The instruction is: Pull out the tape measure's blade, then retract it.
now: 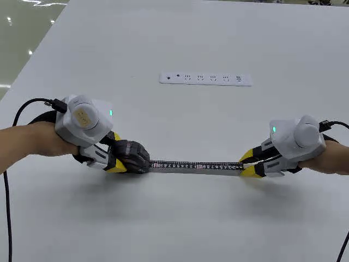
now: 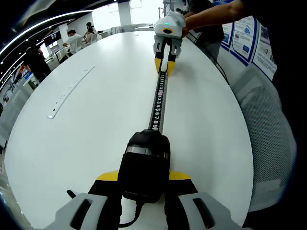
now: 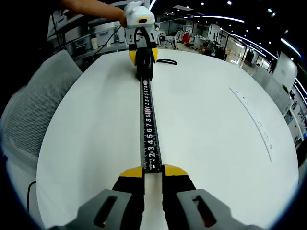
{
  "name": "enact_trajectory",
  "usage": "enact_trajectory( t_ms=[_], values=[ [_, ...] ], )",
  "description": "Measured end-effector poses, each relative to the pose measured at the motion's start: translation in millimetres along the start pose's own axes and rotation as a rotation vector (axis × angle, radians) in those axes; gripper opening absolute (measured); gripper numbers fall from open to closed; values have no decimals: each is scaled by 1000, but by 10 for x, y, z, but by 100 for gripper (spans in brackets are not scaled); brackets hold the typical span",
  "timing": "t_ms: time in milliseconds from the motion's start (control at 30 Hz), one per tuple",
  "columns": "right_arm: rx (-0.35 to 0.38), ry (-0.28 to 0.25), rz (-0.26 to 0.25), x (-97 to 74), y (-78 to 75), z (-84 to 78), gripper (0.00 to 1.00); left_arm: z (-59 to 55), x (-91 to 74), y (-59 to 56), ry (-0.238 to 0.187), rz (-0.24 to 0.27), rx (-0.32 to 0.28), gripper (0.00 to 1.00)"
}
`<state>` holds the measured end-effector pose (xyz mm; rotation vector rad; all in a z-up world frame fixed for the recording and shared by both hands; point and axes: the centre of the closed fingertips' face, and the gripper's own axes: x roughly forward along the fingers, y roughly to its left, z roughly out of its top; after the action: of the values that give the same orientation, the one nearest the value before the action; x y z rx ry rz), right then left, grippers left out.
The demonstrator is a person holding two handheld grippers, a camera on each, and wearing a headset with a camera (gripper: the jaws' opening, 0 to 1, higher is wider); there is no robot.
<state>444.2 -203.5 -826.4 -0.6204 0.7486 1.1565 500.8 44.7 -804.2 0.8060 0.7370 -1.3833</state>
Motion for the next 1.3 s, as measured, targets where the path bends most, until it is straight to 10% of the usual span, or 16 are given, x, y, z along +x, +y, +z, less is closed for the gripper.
enact_trajectory(
  t_ms=[1300],
  values=[
    [-37,74,-46,-66,-100,-178,19,11,24,0,20,-6,-16,31]
  ],
)
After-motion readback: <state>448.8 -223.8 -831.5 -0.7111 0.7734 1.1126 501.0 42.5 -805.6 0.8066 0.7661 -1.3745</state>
